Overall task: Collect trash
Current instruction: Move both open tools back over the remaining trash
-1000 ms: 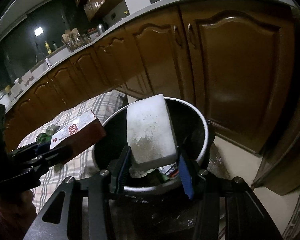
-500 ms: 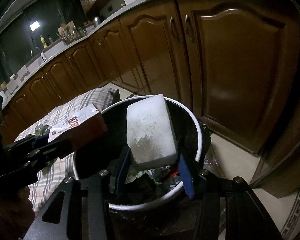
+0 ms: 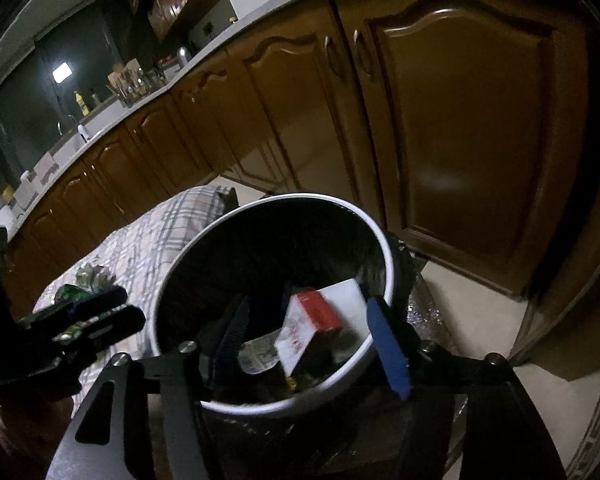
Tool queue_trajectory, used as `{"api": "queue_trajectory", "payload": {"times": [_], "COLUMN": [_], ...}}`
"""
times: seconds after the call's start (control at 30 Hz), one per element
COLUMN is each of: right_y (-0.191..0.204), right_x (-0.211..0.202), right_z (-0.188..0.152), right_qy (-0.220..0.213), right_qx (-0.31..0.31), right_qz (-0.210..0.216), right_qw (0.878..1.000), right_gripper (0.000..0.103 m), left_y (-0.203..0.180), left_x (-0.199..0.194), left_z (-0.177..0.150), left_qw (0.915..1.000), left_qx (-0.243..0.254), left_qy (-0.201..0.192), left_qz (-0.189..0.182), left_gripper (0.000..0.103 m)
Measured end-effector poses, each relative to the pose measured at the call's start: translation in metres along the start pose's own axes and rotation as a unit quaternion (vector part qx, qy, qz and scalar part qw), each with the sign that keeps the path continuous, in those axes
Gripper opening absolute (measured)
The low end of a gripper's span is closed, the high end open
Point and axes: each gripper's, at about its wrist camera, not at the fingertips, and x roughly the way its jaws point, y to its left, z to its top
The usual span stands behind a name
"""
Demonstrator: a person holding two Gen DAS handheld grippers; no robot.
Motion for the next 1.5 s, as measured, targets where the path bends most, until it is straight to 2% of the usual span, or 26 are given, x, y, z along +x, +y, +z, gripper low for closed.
{"api": "queue_trajectory", "payload": {"times": [0.3, 0.6, 0.83, 1.0, 1.23, 1.5], "right_y": [0.029, 0.071, 0.115, 0.15, 0.186, 0.212], "right_x": [-0.019, -0.02, -0.011, -0.002, 0.015, 0.025], "right_z": [-0.023, -0.053, -0.071, -0.084, -0.092, -0.088], "right_qy": [-0.017, -0.005, 0.011, 0.023, 0.039, 0.033], "right_qx": [0.002, 0.004, -0.018, -0.051, -0.091, -0.122], "right_qz": [0.027, 0.059, 0.087, 0.099, 0.107, 0.105], "right_qw": [0.999, 0.998, 0.996, 0.994, 0.989, 0.986], "right_gripper": [0.081, 0.083, 0.083, 0.088, 0.088, 0.088], "left_y": [0.02, 0.066, 0.1, 0.121, 0.153, 0.189], "left_x": [-0.048, -0.101, -0.128, -0.137, -0.155, -0.168], "left_z": [-0.049, -0.096, -0.119, -0.132, -0.144, -0.152], "left_qw": [0.9998, 0.9972, 0.9926, 0.9882, 0.9795, 0.9671], "left_qx": [-0.018, -0.06, -0.095, -0.119, -0.16, -0.198], "left_qy": [0.001, -0.008, -0.008, -0.007, -0.015, -0.024], "left_qz": [0.007, 0.044, 0.076, 0.096, 0.122, 0.158], "left_gripper": [0.063, 0.063, 0.063, 0.063, 0.063, 0.07]}}
